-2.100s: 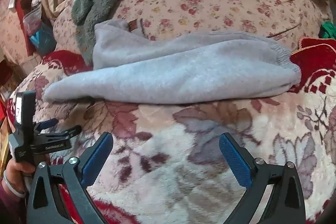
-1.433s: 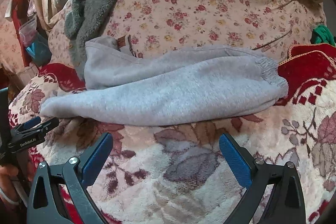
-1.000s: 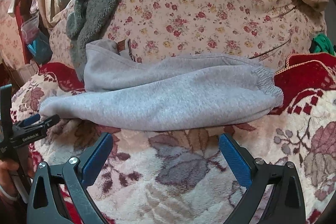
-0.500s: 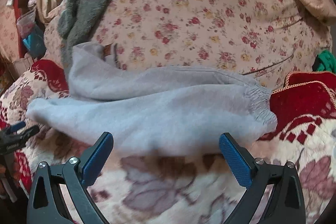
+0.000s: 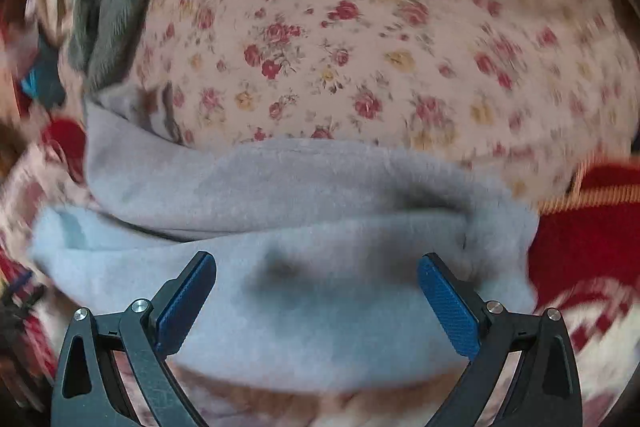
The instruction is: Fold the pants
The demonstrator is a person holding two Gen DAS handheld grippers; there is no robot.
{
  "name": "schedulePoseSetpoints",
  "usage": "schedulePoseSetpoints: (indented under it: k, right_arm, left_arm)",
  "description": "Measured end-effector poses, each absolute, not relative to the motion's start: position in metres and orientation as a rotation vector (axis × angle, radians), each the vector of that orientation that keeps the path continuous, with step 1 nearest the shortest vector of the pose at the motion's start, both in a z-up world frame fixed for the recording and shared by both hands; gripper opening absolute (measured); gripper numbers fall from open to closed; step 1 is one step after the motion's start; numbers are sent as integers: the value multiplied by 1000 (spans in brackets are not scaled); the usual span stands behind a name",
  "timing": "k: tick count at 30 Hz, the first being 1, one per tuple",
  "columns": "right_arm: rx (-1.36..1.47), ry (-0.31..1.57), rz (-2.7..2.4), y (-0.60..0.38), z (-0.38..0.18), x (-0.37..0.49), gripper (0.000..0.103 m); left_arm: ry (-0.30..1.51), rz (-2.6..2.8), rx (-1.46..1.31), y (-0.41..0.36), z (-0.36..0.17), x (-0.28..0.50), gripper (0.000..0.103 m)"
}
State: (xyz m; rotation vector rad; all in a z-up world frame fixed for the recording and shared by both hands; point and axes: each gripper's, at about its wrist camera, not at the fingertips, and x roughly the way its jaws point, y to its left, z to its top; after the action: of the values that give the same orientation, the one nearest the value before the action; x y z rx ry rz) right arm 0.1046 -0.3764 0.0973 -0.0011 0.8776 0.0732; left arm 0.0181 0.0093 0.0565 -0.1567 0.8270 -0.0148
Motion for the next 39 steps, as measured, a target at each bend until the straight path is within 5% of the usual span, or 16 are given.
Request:
schedulePoseSetpoints:
  k: [11, 21, 29, 39]
  right_arm:
    - [-118, 1074, 20, -369, 67, 187, 102]
    - [-146, 1244, 337, -343, 33, 110, 102]
    - [-298, 1096, 251, -339, 51, 78, 102]
    - [-725, 1096, 334, -328, 46, 157, 102]
  left_arm:
    - [844, 49, -159, 24, 50, 27, 103]
    - [839, 76, -177, 31, 52, 23, 103]
    - [852, 73, -187, 29, 51, 20, 103]
    - [858, 72, -180, 31, 51, 24, 103]
